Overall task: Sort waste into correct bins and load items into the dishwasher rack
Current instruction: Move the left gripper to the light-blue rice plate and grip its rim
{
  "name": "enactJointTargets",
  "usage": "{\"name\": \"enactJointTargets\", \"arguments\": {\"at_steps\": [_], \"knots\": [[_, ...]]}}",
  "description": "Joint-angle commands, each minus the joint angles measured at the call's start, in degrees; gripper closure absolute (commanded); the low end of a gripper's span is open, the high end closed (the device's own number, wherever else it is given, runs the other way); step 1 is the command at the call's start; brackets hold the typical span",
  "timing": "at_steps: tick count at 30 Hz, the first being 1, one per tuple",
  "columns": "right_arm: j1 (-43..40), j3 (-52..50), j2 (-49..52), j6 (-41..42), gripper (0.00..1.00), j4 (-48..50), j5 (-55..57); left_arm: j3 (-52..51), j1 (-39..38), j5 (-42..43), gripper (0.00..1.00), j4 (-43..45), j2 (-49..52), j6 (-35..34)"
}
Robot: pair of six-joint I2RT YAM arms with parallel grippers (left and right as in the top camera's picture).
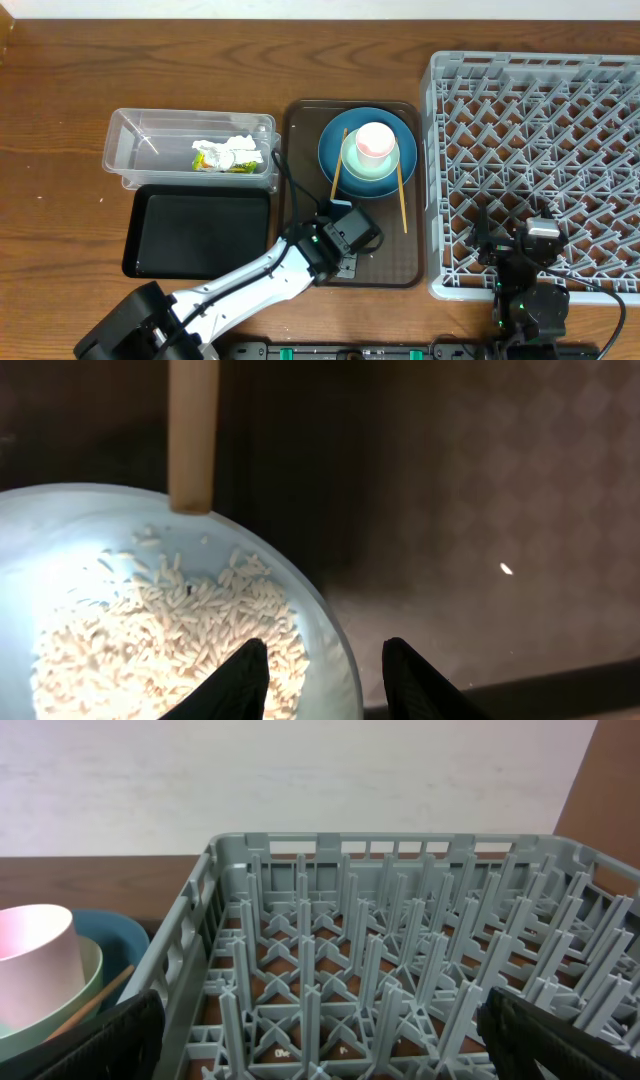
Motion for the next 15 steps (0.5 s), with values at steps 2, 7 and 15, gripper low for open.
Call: {"name": "enactJointTargets", "arguments": {"at_steps": [2,7,15], "knots": [[0.63,-0.24,0.00,0.55,0.01,-0.07,-0.02,-1.79,-0.15,-4.02,0.60,1.03,0.33,-0.74],[0.63,-0.24,0.00,0.55,0.01,-0.07,-0.02,-1.79,-0.15,-6.14,0.59,1.07,0.33,-0.76],[0.63,-0.24,0.00,0.55,0.01,-0.09,-0.02,-1.79,-0.17,-5.99,0.59,1.01,0.33,-0.79]]}}
